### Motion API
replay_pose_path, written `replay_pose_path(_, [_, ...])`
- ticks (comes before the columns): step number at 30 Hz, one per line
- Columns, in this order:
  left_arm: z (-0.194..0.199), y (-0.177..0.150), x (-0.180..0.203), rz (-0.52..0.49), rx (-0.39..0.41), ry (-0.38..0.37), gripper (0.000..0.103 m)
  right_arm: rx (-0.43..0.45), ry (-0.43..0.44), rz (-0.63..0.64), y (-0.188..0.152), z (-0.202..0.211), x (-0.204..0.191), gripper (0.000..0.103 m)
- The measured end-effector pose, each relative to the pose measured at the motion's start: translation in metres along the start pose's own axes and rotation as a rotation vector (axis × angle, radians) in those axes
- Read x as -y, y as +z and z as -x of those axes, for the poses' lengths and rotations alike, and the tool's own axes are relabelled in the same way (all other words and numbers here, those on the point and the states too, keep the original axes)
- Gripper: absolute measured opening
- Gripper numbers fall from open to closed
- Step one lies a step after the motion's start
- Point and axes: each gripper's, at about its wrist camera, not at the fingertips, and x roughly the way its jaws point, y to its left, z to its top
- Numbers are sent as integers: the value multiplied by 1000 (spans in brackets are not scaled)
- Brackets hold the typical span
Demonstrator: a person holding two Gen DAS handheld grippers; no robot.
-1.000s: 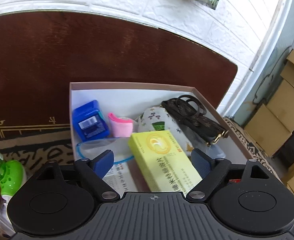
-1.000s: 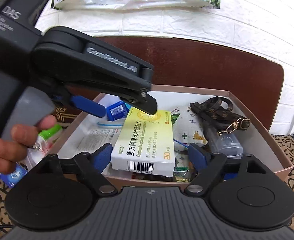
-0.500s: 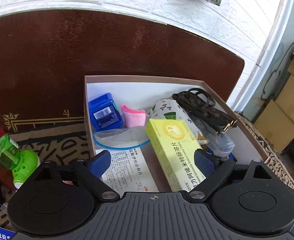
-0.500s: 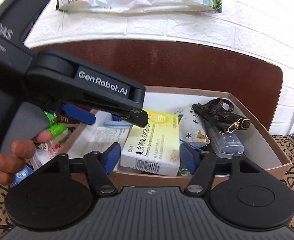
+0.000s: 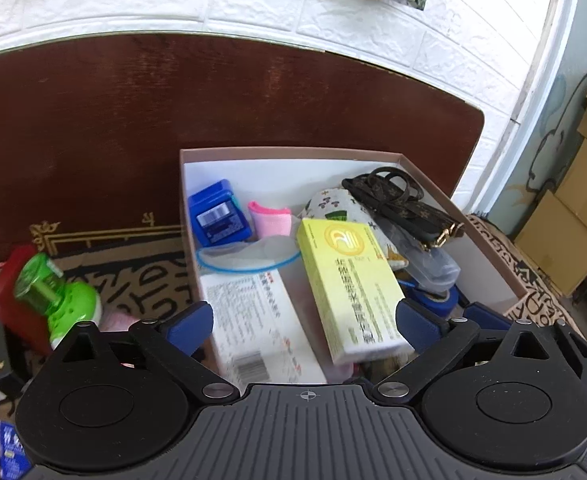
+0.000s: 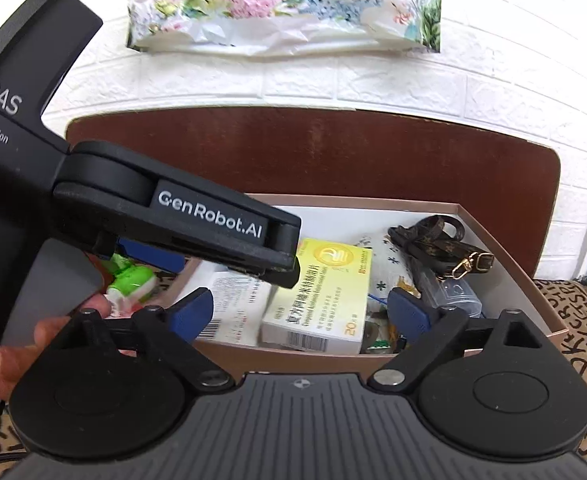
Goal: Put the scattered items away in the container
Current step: 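Release the yellow box and move the right gripper to the black marker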
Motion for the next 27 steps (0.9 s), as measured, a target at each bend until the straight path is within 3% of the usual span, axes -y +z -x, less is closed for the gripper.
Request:
replay_pose_path(9, [40, -37, 0, 1, -6, 88, 103, 11, 38, 16, -6, 31, -14, 100])
replay_pose_path(27, [100, -96, 0, 39, -6, 166, 103, -17, 125, 62, -28, 79, -59, 101])
